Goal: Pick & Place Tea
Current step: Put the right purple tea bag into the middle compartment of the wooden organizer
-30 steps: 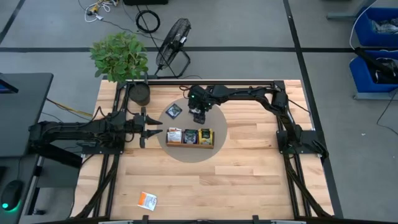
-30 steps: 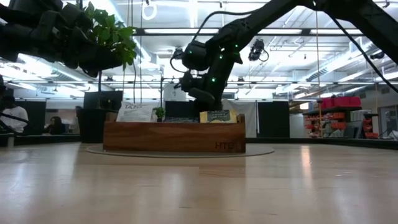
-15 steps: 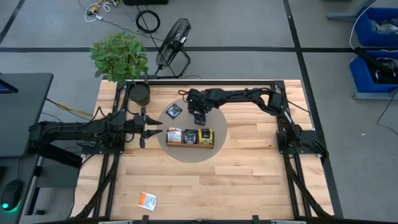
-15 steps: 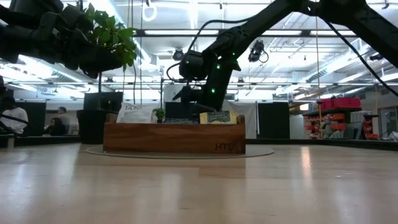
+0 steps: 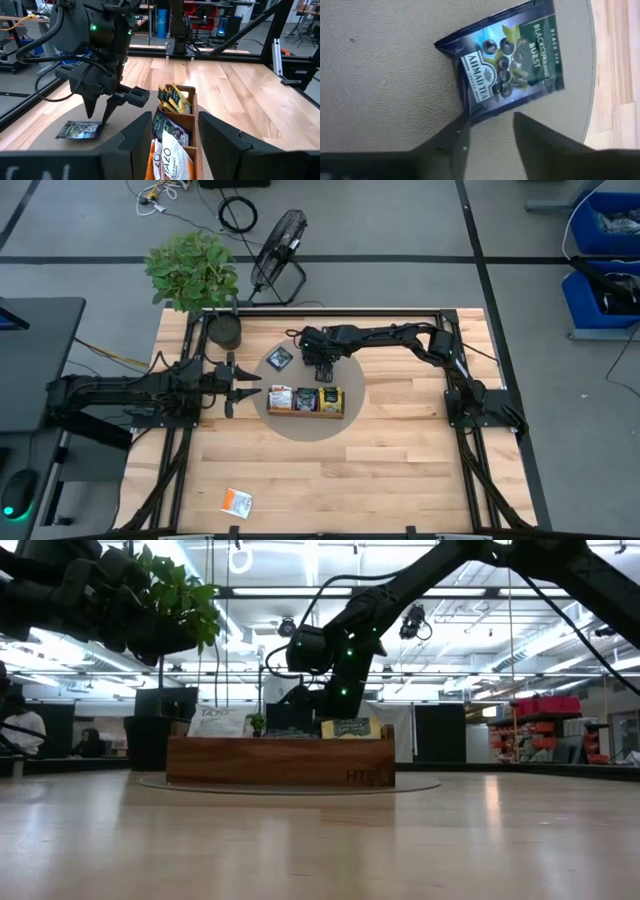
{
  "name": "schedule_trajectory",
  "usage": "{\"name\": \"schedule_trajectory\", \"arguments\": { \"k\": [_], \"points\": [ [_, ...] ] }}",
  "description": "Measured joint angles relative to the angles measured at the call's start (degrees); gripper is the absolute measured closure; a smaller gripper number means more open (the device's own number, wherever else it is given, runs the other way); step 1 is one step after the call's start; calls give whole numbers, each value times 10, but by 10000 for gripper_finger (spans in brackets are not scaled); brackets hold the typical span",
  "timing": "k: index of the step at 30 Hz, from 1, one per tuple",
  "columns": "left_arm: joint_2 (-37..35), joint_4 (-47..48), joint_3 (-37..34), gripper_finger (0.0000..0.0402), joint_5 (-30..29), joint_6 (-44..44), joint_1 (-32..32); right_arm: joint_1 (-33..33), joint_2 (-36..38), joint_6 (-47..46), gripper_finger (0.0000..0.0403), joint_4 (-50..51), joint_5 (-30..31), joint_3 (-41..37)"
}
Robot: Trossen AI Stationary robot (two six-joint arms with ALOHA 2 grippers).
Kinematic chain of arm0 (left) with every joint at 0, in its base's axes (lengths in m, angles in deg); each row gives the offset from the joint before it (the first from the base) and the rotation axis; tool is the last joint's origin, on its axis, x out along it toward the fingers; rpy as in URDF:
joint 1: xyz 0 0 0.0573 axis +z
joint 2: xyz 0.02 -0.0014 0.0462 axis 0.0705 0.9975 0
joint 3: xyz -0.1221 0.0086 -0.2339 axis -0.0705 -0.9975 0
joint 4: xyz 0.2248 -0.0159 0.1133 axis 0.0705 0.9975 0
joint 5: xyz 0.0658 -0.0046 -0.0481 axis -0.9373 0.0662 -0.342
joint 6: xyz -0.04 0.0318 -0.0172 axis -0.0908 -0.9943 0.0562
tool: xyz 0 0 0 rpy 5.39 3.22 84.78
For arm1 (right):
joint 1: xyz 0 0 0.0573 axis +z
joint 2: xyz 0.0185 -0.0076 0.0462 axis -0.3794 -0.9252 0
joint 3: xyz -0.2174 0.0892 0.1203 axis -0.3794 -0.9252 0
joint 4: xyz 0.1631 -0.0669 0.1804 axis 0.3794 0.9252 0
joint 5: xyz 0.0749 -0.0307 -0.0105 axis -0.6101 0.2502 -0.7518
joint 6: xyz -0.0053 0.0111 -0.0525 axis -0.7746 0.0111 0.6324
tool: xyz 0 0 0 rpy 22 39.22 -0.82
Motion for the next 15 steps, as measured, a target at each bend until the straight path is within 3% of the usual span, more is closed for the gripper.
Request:
{"name": "schedule_trajectory", "arguments": {
  "k": [8, 10, 15],
  "points": [
    [0, 0, 0, 236, 0, 0, 0, 0, 0, 30, 390, 26, 0, 0],
    [0, 0, 0, 236, 0, -1, 0, 1, 0, 34, 389, 35, 6, 0],
    [0, 0, 0, 236, 0, -1, 0, 2, 13, 39, 341, 43, 6, 0]
  ]
}}
